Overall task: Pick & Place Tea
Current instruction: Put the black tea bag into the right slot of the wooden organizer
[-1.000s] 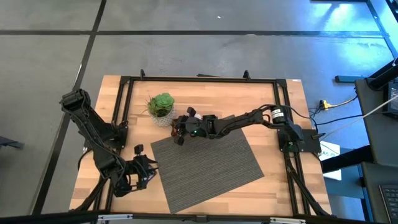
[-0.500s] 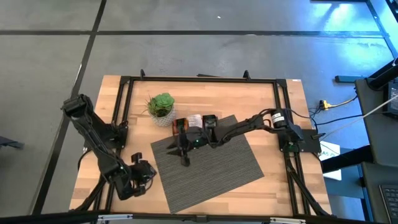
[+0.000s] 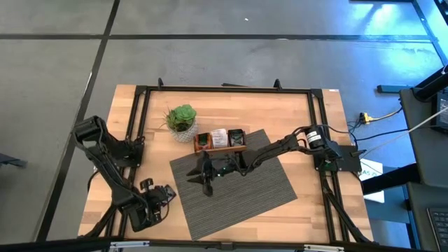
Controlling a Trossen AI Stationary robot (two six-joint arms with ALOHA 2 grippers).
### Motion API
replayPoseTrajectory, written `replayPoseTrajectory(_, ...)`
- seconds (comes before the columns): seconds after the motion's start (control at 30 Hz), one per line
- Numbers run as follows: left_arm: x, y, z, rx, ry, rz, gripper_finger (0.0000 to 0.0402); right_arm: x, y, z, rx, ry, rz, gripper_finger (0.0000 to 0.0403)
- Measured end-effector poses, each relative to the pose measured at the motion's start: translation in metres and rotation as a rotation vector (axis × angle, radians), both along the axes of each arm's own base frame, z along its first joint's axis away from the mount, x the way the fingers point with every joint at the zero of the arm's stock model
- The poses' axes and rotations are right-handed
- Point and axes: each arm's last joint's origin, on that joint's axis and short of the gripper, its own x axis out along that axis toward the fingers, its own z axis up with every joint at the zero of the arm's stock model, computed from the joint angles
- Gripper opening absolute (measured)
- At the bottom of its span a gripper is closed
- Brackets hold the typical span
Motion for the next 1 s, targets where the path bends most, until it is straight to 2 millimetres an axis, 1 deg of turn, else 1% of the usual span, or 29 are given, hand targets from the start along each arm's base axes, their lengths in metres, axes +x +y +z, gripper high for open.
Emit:
replayPoseTrajectory(0.1, 0.001, -0.001, -0.008, 0.034, 0.024, 0.004, 0.0109, 0.0, -0.002, 0.0, -0.001, 0.001, -0.056, 0.0117)
replayPoseTrajectory(0.17, 0.001, -0.002, -0.011, 0.055, 0.013, 0.001, 0.0109, 0.001, -0.002, 0.0, 0.014, 0.004, -0.062, 0.0117)
replayPoseTrajectory(0.33, 0.003, -0.002, -0.012, 0.082, -0.023, -0.051, 0.0109, 0.003, 0.003, -0.007, 0.032, -0.014, -0.051, 0.0117)
replayPoseTrajectory(0.43, 0.004, -0.001, -0.012, 0.106, -0.041, -0.076, 0.0109, 0.011, 0.005, -0.015, 0.079, 0.008, -0.06, 0.0117)
replayPoseTrajectory(0.5, 0.006, 0.0, -0.012, 0.113, -0.039, -0.08, 0.0109, 0.021, 0.007, -0.021, 0.094, 0.016, -0.062, 0.0117)
replayPoseTrajectory(0.73, 0.009, 0.003, -0.013, 0.129, -0.051, -0.073, 0.0109, 0.055, 0.014, -0.038, 0.105, 0.221, -0.065, 0.0117)
replayPoseTrajectory(0.8, 0.01, 0.003, -0.013, 0.131, -0.054, -0.083, 0.0109, 0.06, 0.016, -0.041, 0.095, 0.285, -0.067, 0.0117)
replayPoseTrajectory(0.9, 0.01, 0.002, -0.013, 0.13, -0.064, -0.086, 0.0109, 0.066, 0.017, -0.044, 0.125, 0.359, -0.095, 0.0117)
replayPoseTrajectory(1.0, 0.011, 0.002, -0.013, 0.134, -0.077, -0.084, 0.0109, 0.07, 0.018, -0.046, 0.179, 0.389, -0.125, 0.0117)
